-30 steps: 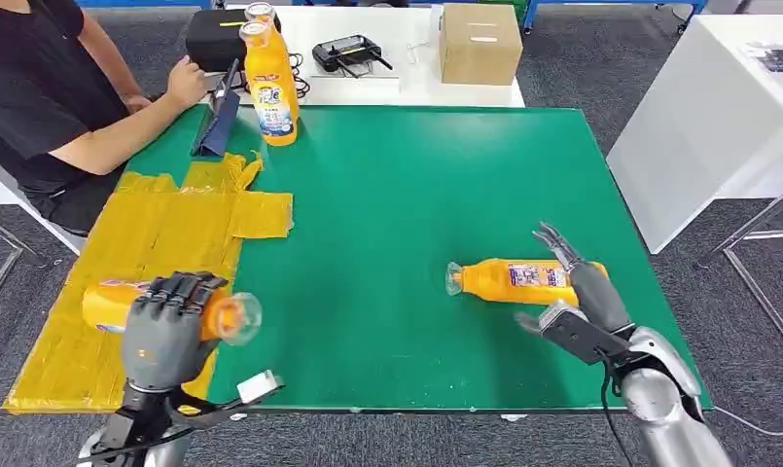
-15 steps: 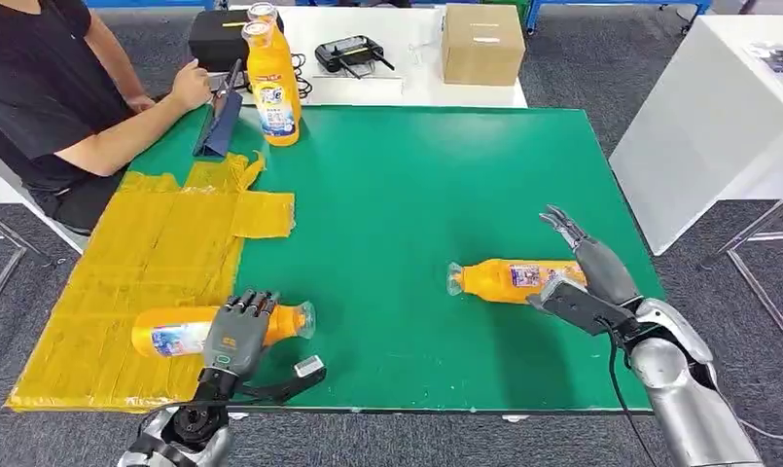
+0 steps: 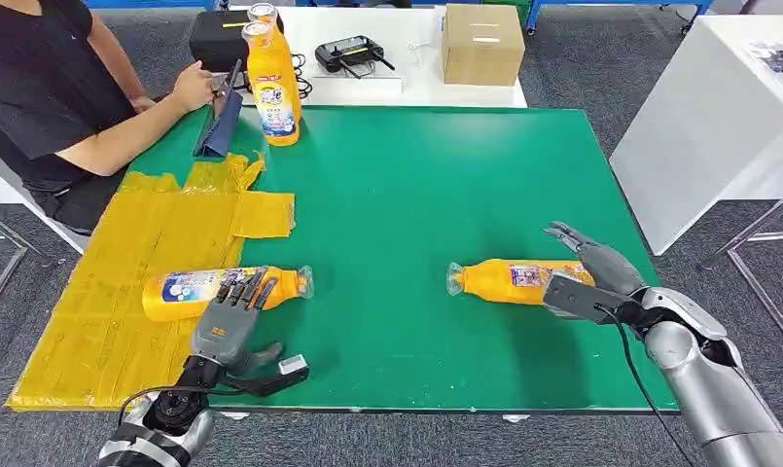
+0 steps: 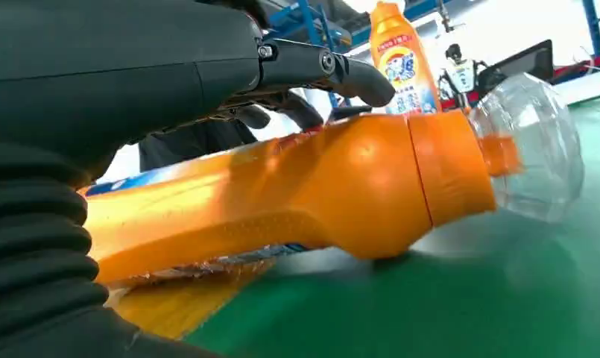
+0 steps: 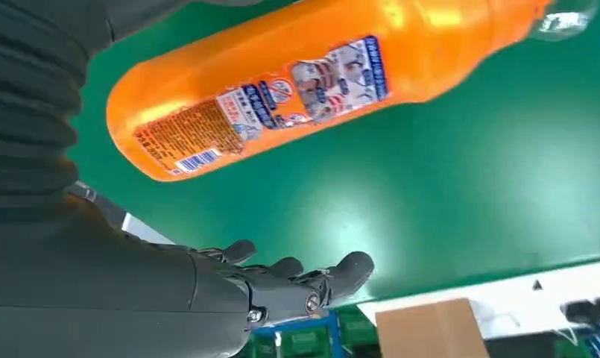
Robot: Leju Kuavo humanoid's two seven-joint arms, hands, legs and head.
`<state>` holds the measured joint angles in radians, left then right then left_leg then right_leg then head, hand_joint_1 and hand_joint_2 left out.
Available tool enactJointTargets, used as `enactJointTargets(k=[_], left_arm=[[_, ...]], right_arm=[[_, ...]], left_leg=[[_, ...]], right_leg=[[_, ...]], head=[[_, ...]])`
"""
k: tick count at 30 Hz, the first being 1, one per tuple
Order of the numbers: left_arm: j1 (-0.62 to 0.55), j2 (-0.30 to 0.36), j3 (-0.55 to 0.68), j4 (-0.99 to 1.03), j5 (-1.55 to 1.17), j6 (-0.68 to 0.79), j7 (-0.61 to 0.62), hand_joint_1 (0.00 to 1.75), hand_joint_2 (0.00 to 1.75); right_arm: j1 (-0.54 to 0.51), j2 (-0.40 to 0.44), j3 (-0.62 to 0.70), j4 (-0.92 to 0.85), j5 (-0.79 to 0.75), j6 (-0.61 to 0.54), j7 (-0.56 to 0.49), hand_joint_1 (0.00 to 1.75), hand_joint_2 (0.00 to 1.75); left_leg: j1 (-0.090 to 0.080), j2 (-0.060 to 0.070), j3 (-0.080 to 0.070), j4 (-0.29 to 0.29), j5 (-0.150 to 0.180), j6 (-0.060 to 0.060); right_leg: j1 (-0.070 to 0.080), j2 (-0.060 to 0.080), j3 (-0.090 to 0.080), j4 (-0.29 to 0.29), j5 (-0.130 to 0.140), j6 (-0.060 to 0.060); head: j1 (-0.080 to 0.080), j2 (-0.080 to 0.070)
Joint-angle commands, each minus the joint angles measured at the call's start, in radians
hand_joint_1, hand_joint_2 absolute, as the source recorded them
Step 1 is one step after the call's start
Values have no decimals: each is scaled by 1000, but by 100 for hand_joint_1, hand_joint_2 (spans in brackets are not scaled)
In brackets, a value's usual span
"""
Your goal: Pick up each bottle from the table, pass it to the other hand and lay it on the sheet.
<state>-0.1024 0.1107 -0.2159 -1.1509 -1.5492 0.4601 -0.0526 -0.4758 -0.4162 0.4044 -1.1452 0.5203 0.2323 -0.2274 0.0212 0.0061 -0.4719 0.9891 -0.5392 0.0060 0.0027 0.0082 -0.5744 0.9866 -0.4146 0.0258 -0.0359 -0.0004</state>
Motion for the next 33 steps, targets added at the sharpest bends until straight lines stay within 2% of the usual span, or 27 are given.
enactJointTargets(k=[1,4,5,7,9,10,11,14,16,18,19,20,22,23,24,27,28,31,32,33], left_arm=[[-55,-45,43,71,128,43,-128,0,0],[-68,-82,87,8,460,2,-335,0,0],[-66,-94,111,-29,632,-67,-421,0,0],[-61,-106,147,-77,844,-183,-509,0,0],[-43,-128,205,-138,1117,-384,-600,0,0],[-39,-141,226,-158,1142,-388,-613,0,0],[-49,-128,214,-155,1144,-440,-544,0,0],[-63,-137,211,-163,1223,-527,-565,0,0],[-48,-152,194,-199,1232,-537,-566,0,0],[-50,-164,171,-215,1231,-539,-565,0,0],[-65,-169,160,-202,1230,-539,-566,0,0],[-82,-173,144,-185,1236,-547,-574,0,0],[-102,-176,127,-162,1232,-543,-577,0,0],[-110,-175,123,-150,1234,-540,-578,0,0],[-116,-172,120,-139,1238,-537,-578,0,0],[-126,-169,130,-116,1277,-553,-576,0,0],[-126,-168,131,-115,1278,-554,-576,0,0],[-116,-166,138,-120,1297,-567,-577,0,0],[-109,-168,141,-130,1308,-576,-574,0,0],[-95,-172,151,-141,1343,-602,-559,0,0]], right_arm=[[-88,-57,127,155,9,35,42,0,175],[-136,-51,174,303,21,18,27,0,175],[-154,-36,187,364,36,-7,15,0,175],[-180,-10,201,436,56,-31,9,0,175],[-210,22,222,539,92,-63,-1,0,175],[-219,42,227,578,110,-86,-2,0,175],[-223,67,230,624,128,-109,-2,0,175],[-221,131,264,732,203,-164,38,0,175],[-205,176,311,793,284,-218,137,0,175],[-180,200,334,859,326,-170,198,0,175],[-158,196,327,867,324,-170,199,159,175],[-127,193,338,887,341,-145,216,175,175],[-71,192,331,895,342,-164,214,175,175],[-46,199,326,897,340,-169,214,175,175],[-33,202,325,895,347,-173,214,175,175],[-32,221,320,893,357,-177,215,175,175],[-35,224,318,892,356,-174,216,175,175],[-53,240,273,882,330,-183,223,175,175],[-59,242,256,875,323,-194,223,175,175],[-57,257,165,852,247,-297,180,175,175]], left_leg=[[-1,-1,1,-1,0,1],[-1,-2,0,-1,1,2],[-1,-2,-1,-1,1,1],[-1,-1,0,-1,1,1],[-1,-1,0,-1,1,1],[0,0,-1,0,0,1],[0,0,0,-1,0,1],[0,0,3,-3,0,0],[0,-1,4,-5,1,1],[2,-1,6,-5,1,0],[2,-3,3,-2,0,0],[2,-5,3,-2,1,0],[2,-10,6,-6,2,1],[3,-4,8,-3,1,0],[3,-9,11,-5,2,1],[4,-10,18,-6,2,0],[5,-7,26,-4,-2,-2],[7,-7,27,-2,-5,-1],[7,-8,22,-3,-4,0],[9,-3,31,5,-13,-2]], right_leg=[[-1,-2,1,-1,0,0],[-1,-2,0,-1,1,1],[-1,-2,0,-1,1,1],[0,-1,0,-1,1,1],[0,1,-1,-1,2,0],[0,1,-1,-1,1,0],[0,2,0,-2,2,0],[0,3,1,-3,2,0],[0,2,3,-4,2,0],[2,2,5,-5,2,0],[3,0,3,-3,1,0],[3,-2,3,-3,1,0],[4,-8,7,-7,1,0],[5,-3,6,-5,1,0],[5,-9,11,-8,1,0],[9,-9,20,-11,-1,3],[10,-6,25,-10,-3,2],[12,-6,20,-11,-4,1],[12,-8,16,-12,-3,1],[14,-3,24,-5,-11,0]], head=[[0,0],[0,0],[0,0],[0,0],[0,0],[0,0],[0,0],[0,0],[0,0],[0,0],[0,0],[0,0],[0,0],[0,0],[0,0],[0,0],[1,0],[1,0],[2,0],[1,0]])
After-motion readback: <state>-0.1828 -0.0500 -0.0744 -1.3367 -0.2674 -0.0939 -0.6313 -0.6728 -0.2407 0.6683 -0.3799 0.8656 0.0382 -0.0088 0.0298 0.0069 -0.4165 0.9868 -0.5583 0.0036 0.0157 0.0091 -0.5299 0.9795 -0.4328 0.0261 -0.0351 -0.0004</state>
